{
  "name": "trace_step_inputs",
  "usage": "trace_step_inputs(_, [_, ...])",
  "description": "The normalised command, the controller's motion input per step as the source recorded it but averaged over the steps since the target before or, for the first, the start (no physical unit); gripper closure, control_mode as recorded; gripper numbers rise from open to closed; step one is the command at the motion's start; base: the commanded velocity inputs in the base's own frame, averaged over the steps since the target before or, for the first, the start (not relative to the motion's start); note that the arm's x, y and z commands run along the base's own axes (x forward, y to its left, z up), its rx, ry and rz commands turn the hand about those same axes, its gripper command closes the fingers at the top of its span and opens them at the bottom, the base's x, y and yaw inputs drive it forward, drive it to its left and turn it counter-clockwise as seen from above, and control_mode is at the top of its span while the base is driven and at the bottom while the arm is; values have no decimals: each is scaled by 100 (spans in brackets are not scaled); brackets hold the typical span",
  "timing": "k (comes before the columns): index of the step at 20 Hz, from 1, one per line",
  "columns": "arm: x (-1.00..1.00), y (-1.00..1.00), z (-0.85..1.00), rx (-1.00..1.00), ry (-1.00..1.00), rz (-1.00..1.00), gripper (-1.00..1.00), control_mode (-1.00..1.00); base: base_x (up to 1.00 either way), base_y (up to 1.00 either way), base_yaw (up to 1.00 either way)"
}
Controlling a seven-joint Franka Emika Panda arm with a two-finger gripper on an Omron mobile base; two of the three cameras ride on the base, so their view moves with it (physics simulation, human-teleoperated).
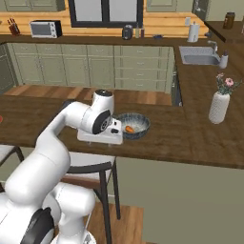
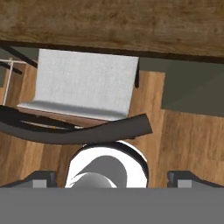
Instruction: Pick the chicken drumstick and mushroom from their plates and place them in the bowl. Then put the bowl in the fridge.
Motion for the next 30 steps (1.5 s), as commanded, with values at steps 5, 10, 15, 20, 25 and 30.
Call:
trace_step_inputs(5, [100, 93, 0, -3, 4, 9, -100, -100, 0, 0, 0])
trace_step_inputs(10, [100, 80, -1, -3, 12, 4, -100, -100, 0, 0, 0])
trace_step_inputs(15, [100, 73, 0, -5, 13, 0, -100, -100, 0, 0, 0])
trace_step_inputs(20, [100, 59, -3, -3, -6, 0, -100, -100, 0, 0, 0])
trace_step_inputs(25, [77, 13, -20, 0, -4, -3, -100, -100, 0, 0, 0])
trace_step_inputs(30, [22, 5, -33, 0, -16, -9, -100, -100, 0, 0, 0])
